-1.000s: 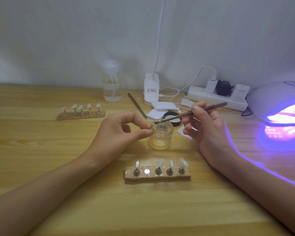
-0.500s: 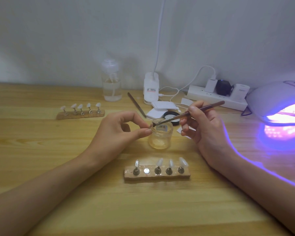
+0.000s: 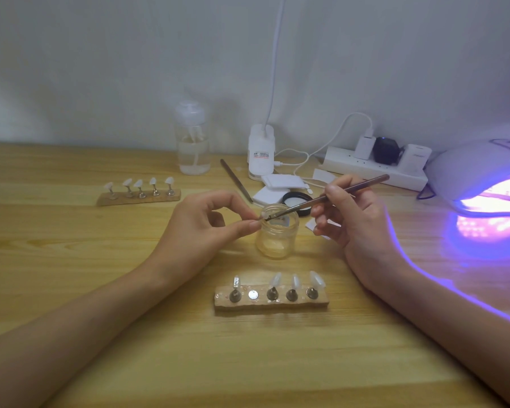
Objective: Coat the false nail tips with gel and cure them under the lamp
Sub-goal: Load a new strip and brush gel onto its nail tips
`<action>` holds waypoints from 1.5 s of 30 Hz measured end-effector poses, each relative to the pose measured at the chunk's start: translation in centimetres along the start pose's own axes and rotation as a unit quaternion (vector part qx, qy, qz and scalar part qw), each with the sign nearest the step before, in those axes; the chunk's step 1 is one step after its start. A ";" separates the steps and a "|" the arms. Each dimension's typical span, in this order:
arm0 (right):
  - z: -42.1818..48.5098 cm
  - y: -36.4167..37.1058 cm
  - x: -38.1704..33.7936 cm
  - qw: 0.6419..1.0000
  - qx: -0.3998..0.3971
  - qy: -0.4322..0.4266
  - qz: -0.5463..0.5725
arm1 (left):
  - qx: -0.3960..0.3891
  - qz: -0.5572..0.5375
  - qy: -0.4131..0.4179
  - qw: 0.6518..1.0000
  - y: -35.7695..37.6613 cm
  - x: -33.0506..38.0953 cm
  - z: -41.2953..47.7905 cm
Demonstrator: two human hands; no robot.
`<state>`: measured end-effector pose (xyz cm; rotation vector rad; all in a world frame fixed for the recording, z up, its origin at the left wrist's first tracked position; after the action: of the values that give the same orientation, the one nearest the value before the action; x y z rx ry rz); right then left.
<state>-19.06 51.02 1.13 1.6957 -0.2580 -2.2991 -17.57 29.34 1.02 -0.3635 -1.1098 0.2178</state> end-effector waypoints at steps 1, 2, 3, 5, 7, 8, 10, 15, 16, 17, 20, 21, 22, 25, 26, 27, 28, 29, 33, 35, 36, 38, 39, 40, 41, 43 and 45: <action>0.0 -0.1 0.0 1.000 0.006 0.000 -0.004 | -0.001 0.000 0.002 1.000 0.0 0.0 0.0; 0.0 -0.2 0.0 1.000 0.013 -0.001 -0.001 | -0.001 0.001 0.002 1.000 0.0 0.0 0.0; 0.0 -0.2 -0.1 1.000 0.019 -0.002 0.008 | -0.001 0.002 0.002 1.000 0.0 -0.1 0.0; 0.0 -0.2 -0.3 0.999 0.024 -0.004 0.036 | -0.002 0.003 0.006 1.000 0.0 -0.1 0.0; 0.0 0.0 -0.4 0.999 0.006 -0.004 0.051 | -0.004 0.003 0.008 1.000 0.0 -0.1 0.0; 0.0 0.2 -0.4 0.999 -0.008 -0.004 0.049 | -0.004 0.004 0.008 1.000 0.0 -0.1 0.0; -0.1 0.5 -0.3 0.999 -0.029 -0.001 0.034 | -0.005 0.005 0.009 1.000 0.0 -0.1 0.1; 0.1 -0.1 0.0 1.000 -0.004 0.005 0.010 | -0.008 0.007 0.016 1.000 -0.1 -0.1 0.0; 0.1 -0.1 0.0 1.000 -0.001 0.006 0.007 | -0.009 0.009 0.016 1.000 -0.1 -0.1 0.0; 0.1 -0.2 0.0 1.000 0.001 0.004 0.005 | -0.009 0.010 0.016 1.000 -0.1 -0.1 0.0; 0.1 -0.5 -0.2 1.000 0.024 -0.010 0.006 | -0.004 0.010 0.012 1.000 -0.1 -0.1 0.0; 0.1 -0.6 -0.3 0.999 0.034 -0.015 0.009 | -0.004 0.009 0.011 1.000 -0.1 -0.1 0.0; 0.1 -0.7 -0.4 0.999 0.040 -0.019 0.017 | -0.003 0.009 0.010 1.000 -0.1 -0.1 -0.1; 0.1 -0.3 -0.6 0.999 0.008 -0.025 0.047 | -0.001 0.013 0.007 1.000 0.0 0.0 -0.1; 0.0 0.0 -0.6 0.999 -0.007 -0.023 0.047 | 0.000 0.013 0.007 1.000 0.0 0.0 -0.1; 0.0 0.2 -0.6 0.999 -0.019 -0.021 0.042 | 0.001 0.012 0.006 1.000 0.0 0.0 -0.1; 0.0 0.3 -0.5 0.999 -0.027 -0.018 0.034 | 0.002 0.010 0.004 1.000 0.0 0.0 -0.1; -0.1 0.4 -0.5 0.999 -0.031 -0.017 0.027 | 0.002 0.009 0.003 1.000 0.0 0.0 -0.1; -0.1 0.1 -0.4 0.999 -0.024 -0.025 0.003 | 0.001 0.006 0.003 1.000 0.1 0.0 0.0; -0.1 -0.1 -0.3 1.000 -0.014 -0.025 -0.009 | 0.001 0.003 0.002 1.000 0.0 0.0 0.0; 0.0 -0.1 -0.3 1.000 -0.009 -0.025 -0.014 | 0.000 0.003 0.002 1.000 0.0 0.0 0.0; 0.0 -0.2 -0.4 0.999 0.000 -0.025 -0.021 | -0.001 0.004 0.001 1.000 0.0 0.0 -0.1; -0.1 -0.3 -0.5 0.999 0.006 -0.027 -0.021 | -0.001 0.004 0.000 1.000 0.0 0.0 0.0; -0.1 -0.4 -0.5 0.999 0.015 -0.031 -0.022 | -0.001 0.004 0.000 1.000 0.0 0.0 0.0; 0.0 -0.6 -0.6 0.999 0.026 -0.036 -0.025 | -0.002 0.004 0.000 1.000 0.0 0.0 0.0; 0.0 -1.1 -1.0 0.997 0.054 -0.044 -0.038 | -0.003 0.003 0.001 1.000 0.0 0.0 0.0; 0.2 -1.7 -1.4 0.994 0.087 -0.049 -0.044 | -0.003 0.006 0.000 1.000 0.0 0.0 0.0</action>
<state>-19.10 53.06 1.93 1.7085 -0.4226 -2.4922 -17.58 29.35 1.00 -0.3754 -1.1080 0.2240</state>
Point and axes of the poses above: each hand's wrist, its own z-axis towards the middle knuckle, its own y-axis out of the palm, x = y × z, the point moved 3 cm from there along z, towards the middle knuckle, and after that the axes turned 5 degrees about z, right-handed, at the moved point
